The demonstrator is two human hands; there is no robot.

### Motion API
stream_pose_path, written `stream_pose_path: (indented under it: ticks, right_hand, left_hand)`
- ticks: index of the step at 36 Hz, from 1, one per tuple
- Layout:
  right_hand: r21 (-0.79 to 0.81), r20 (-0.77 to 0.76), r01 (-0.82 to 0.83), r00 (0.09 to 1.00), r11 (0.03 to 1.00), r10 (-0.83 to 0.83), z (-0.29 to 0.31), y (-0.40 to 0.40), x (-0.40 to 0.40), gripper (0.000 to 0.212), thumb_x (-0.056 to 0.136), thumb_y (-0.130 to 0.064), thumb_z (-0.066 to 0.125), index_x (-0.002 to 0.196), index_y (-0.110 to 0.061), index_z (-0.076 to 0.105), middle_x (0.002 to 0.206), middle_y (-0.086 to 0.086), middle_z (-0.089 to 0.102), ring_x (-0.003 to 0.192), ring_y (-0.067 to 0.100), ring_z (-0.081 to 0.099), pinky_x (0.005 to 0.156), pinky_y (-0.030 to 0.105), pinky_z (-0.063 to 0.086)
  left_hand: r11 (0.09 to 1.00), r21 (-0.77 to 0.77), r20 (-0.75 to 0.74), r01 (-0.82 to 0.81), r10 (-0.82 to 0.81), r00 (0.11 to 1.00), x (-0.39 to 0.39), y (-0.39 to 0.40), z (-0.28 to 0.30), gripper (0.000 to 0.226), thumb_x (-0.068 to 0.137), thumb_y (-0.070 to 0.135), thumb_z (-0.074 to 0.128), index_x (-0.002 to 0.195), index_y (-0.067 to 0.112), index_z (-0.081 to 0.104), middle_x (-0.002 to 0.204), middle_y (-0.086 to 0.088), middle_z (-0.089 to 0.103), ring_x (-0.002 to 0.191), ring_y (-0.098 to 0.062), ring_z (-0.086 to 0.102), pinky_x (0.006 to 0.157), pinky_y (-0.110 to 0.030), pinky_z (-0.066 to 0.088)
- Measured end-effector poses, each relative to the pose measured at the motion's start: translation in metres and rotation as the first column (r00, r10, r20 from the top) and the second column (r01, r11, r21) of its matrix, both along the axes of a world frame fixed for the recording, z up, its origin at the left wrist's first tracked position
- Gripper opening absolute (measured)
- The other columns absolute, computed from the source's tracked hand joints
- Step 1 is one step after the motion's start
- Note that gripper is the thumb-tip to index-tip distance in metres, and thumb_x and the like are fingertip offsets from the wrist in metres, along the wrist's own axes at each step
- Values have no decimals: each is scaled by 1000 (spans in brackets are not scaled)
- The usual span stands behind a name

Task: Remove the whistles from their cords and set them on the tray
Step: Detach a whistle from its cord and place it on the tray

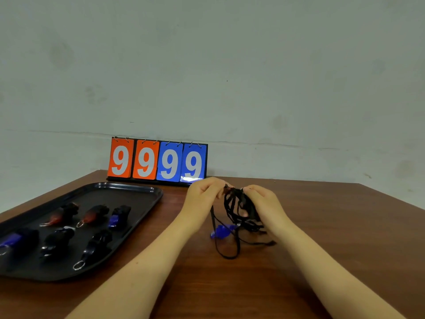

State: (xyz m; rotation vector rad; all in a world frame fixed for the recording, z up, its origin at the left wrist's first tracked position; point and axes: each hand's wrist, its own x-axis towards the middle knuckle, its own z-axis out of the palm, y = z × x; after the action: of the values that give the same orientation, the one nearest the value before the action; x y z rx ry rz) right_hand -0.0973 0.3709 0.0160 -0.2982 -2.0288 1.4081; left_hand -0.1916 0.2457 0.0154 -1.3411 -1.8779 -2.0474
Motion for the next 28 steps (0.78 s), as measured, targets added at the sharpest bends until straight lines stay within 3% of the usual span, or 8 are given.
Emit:
stream_pose_path:
  ticks: [1, 4, 7, 10, 13, 18, 22, 28]
  right_hand:
    - [55, -3, 14, 1000, 998, -14, 0, 0, 0, 28, 99, -18, 45, 78, -15, 63, 72, -2, 60, 68, 13, 55, 63, 21, 44]
    - [250, -47, 59, 998, 967, -49, -3, -1, 0, 22, 100, -18, 45, 83, -22, 58, 76, -5, 60, 65, 2, 54, 59, 14, 42]
    - [352, -93, 59, 995, 934, -28, -6, -1, 0, 17, 99, -19, 47, 87, -26, 56, 77, -7, 61, 65, 2, 56, 58, 14, 44]
    - [367, -114, 63, 993, 928, -23, -6, -1, -1, 15, 97, -16, 51, 96, -29, 58, 94, -12, 61, 81, 1, 58, 68, 13, 45]
    - [359, -149, 75, 989, 930, -23, -6, 0, 1, 18, 97, -19, 50, 101, -33, 59, 105, -15, 60, 94, 1, 57, 79, 16, 46]
    - [342, -157, 47, 988, 939, 7, -5, -5, 3, 8, 90, -31, 61, 90, -25, 66, 86, -8, 67, 82, 7, 60, 71, 19, 48]
    - [344, -96, 57, 995, 937, -25, -6, -5, 1, 6, 87, -21, 66, 82, -21, 69, 78, -6, 69, 75, 6, 62, 68, 17, 50]
    - [205, -114, -6, 993, 979, 30, -3, -10, 0, 6, 87, -21, 67, 87, -20, 72, 82, -4, 71, 79, 8, 64, 66, 14, 50]
  left_hand:
    - [1000, 8, 28, -7, 7, 1000, 1, -1, 1, 43, 96, 11, 50, 54, 15, 48, 70, -13, 60, 82, -15, 65, 75, -14, 49]
    - [999, 41, 146, 6, -12, 989, 2, 0, 2, 39, 97, 10, 49, 58, 8, 46, 63, 4, 64, 69, 1, 65, 64, -7, 47]
    - [997, 72, 227, -21, 4, 974, 4, 1, 2, 39, 97, 16, 50, 59, 11, 48, 63, 4, 63, 69, -1, 64, 66, -11, 48]
    - [996, 78, 285, -48, 24, 958, 2, 1, 2, 32, 96, 22, 53, 66, 14, 59, 63, 8, 61, 70, -5, 58, 75, -22, 47]
    - [999, 23, 235, -38, 32, 971, 3, 1, 3, 28, 96, 21, 53, 75, 9, 64, 70, 3, 61, 67, -1, 55, 66, -12, 45]
    - [1000, -28, 182, 12, -7, 983, 5, 3, 0, 30, 97, 21, 51, 84, -4, 61, 80, -11, 56, 76, -14, 53, 62, -12, 42]
    - [999, -14, 244, 32, -28, 969, 5, 2, 2, 25, 98, 23, 50, 85, 11, 67, 80, 1, 64, 72, 1, 59, 68, -10, 45]
    - [994, 35, 376, 101, -107, 920, 7, 3, 1, 20, 95, 28, 53, 86, 17, 67, 87, 2, 66, 89, -12, 62, 90, -34, 48]
